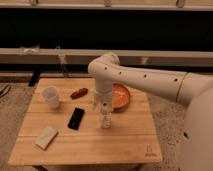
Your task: Knock the bottle over
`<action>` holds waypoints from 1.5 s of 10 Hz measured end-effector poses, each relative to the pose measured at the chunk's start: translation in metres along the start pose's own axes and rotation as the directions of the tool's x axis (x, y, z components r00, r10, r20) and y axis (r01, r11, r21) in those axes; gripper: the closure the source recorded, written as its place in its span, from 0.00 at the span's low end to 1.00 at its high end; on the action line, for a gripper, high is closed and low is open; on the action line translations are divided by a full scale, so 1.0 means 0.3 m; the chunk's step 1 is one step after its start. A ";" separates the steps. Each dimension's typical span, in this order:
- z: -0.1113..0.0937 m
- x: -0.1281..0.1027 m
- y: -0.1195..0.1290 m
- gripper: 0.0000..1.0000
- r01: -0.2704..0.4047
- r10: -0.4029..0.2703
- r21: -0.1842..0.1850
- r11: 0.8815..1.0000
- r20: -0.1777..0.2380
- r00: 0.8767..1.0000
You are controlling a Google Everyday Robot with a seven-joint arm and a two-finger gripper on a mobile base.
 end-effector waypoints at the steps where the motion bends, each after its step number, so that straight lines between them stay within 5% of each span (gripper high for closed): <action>1: 0.001 -0.004 0.012 0.37 -0.010 0.010 -0.008 1.000 0.005 1.000; 7: 0.003 -0.034 -0.017 0.37 -0.072 0.071 0.015 0.997 0.062 0.996; 15: -0.024 0.051 -0.348 0.37 0.008 -0.013 0.065 0.998 0.070 0.997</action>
